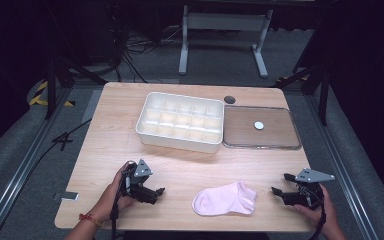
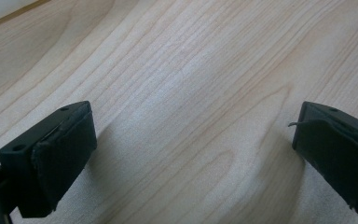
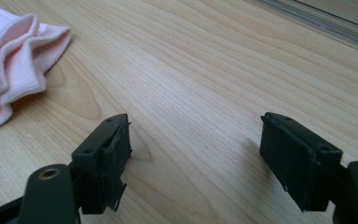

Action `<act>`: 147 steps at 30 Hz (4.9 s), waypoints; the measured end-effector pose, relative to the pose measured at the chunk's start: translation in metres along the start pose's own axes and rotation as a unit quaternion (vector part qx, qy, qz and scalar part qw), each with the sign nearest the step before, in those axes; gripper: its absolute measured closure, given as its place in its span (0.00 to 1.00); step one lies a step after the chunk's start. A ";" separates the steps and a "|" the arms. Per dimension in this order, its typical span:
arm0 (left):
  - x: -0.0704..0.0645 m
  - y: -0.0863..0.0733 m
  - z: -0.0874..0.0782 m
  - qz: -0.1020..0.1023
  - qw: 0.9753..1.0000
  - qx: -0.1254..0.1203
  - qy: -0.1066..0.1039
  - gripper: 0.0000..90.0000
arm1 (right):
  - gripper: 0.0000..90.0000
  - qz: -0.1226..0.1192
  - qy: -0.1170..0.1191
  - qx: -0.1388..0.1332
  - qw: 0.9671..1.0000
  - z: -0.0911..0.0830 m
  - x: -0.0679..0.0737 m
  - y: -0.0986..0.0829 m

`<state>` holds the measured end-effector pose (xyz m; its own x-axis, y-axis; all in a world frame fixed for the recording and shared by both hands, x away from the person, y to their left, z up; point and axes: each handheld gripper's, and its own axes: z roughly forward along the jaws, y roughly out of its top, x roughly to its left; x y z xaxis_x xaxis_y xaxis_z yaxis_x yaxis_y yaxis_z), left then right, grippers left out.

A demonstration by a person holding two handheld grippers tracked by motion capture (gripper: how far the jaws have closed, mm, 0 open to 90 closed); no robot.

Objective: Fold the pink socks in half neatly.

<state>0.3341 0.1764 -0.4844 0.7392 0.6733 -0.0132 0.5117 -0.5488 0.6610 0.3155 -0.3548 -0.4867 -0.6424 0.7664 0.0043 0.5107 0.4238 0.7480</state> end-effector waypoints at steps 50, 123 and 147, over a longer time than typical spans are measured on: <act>0.000 0.002 0.001 0.045 0.998 -0.004 -0.038 0.03 | 0.59 -0.083 0.087 -0.050 0.991 0.008 0.067 0.068; -0.068 0.065 0.040 0.062 0.990 0.015 -0.122 0.90 | 1.00 -0.172 0.140 0.006 0.975 0.081 0.154 0.084; -0.076 0.082 0.031 0.063 0.988 -0.053 -0.133 0.90 | 1.00 -0.181 0.146 0.020 0.972 0.096 0.155 0.100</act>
<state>0.3333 0.0653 -0.4522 0.8906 0.4405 -0.1130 0.3695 -0.5562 0.7444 0.3216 -0.1475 -0.4746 -0.9157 0.3969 -0.0624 0.2390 0.6629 0.7095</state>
